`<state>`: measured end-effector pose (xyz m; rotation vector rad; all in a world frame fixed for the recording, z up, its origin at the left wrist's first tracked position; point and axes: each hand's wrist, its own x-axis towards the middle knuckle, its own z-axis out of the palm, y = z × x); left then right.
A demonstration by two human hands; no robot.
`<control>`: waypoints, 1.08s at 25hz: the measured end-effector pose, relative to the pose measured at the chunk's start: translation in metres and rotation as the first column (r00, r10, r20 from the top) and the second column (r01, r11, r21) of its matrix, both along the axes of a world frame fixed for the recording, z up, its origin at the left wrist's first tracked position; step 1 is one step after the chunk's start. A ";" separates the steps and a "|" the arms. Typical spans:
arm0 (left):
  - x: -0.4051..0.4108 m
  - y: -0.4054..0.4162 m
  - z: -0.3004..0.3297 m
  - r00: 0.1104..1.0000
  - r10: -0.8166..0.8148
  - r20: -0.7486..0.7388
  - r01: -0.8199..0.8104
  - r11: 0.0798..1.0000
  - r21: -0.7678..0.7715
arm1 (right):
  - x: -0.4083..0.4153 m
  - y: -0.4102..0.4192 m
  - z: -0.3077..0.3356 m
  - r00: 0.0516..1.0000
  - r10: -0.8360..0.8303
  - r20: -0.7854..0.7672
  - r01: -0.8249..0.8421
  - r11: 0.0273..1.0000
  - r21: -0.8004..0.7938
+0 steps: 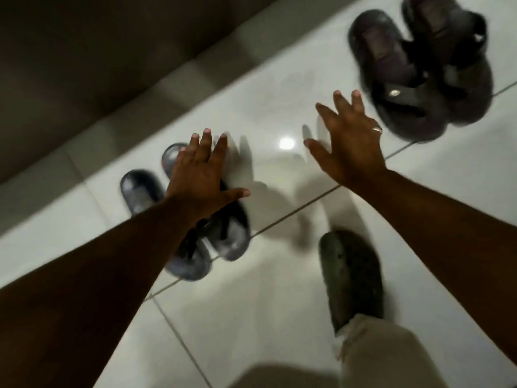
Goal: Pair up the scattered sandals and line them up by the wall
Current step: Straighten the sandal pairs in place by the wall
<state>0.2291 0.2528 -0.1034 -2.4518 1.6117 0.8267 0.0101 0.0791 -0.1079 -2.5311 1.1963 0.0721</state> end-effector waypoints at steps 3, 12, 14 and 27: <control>-0.057 -0.107 -0.015 0.996 -0.088 -0.031 0.085 0.991 -0.104 | -0.072 -0.089 -0.001 0.980 -0.196 -0.020 0.193 0.976 -0.104; -0.189 -0.294 -0.058 0.952 -0.307 -0.023 0.306 0.951 -0.044 | -0.154 -0.178 -0.053 0.977 -0.191 -0.092 0.203 0.968 0.147; -0.198 -0.304 -0.067 0.965 -0.261 -0.035 0.261 0.965 -0.002 | -0.162 -0.193 -0.057 0.980 -0.190 -0.065 0.198 0.966 0.168; -0.226 -0.394 -0.052 0.935 -0.323 -0.145 0.334 0.941 0.061 | -0.192 -0.270 -0.038 0.966 -0.242 -0.093 0.257 0.939 0.227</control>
